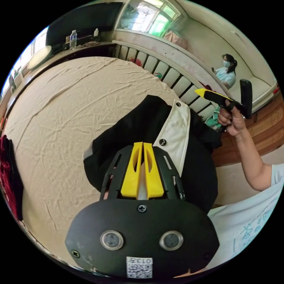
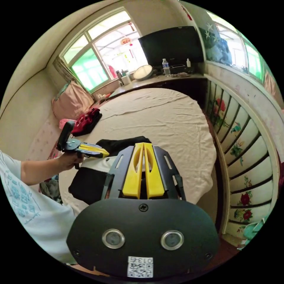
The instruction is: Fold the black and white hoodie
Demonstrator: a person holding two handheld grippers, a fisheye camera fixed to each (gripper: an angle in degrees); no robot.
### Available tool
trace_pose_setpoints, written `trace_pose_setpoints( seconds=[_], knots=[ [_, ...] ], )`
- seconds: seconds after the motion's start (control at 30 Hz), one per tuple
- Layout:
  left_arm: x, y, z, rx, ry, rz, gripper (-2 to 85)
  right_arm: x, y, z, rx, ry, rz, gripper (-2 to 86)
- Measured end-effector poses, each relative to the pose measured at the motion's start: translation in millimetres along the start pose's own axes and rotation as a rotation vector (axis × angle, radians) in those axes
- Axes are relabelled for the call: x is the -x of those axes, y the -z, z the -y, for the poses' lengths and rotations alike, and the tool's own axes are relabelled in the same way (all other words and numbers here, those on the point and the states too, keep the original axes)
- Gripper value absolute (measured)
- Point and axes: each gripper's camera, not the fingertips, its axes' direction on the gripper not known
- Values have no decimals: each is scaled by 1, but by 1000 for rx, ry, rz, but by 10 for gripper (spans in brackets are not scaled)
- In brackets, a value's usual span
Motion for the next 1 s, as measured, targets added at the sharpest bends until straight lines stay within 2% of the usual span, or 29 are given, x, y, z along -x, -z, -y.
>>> trace_pose_setpoints(
  seconds=[0.1,0.17,0.3,0.5,0.63,0.73,0.8,0.9,1.0],
  knots=[
    [-12,9,2,-7,-8,14,5,22,-8,6,97,99,-4,-2],
    [-32,26,-5,-40,-77,77,8,36,-22,5,131,180,-29,-2],
    [-31,35,-23,-82,-63,190,8,33,-76,-9,197,236,-46,-2],
    [10,-12,-12,16,-23,105,1,-14,-105,-23,172,148,117,-3],
    [21,8,-16,-45,39,20,5,-22,-86,-12,207,109,172,-2],
    [10,56,-42,-191,-49,-8,13,-11,-25,-12,76,163,134,-2],
    [-3,68,-59,-199,-120,-53,17,11,6,-25,56,259,115,-2],
    [-39,57,-85,-103,-274,-68,16,29,-5,-48,181,295,40,-2],
    [-59,34,-107,-65,-355,70,8,27,-39,-75,329,271,-56,-1]
  ],
)
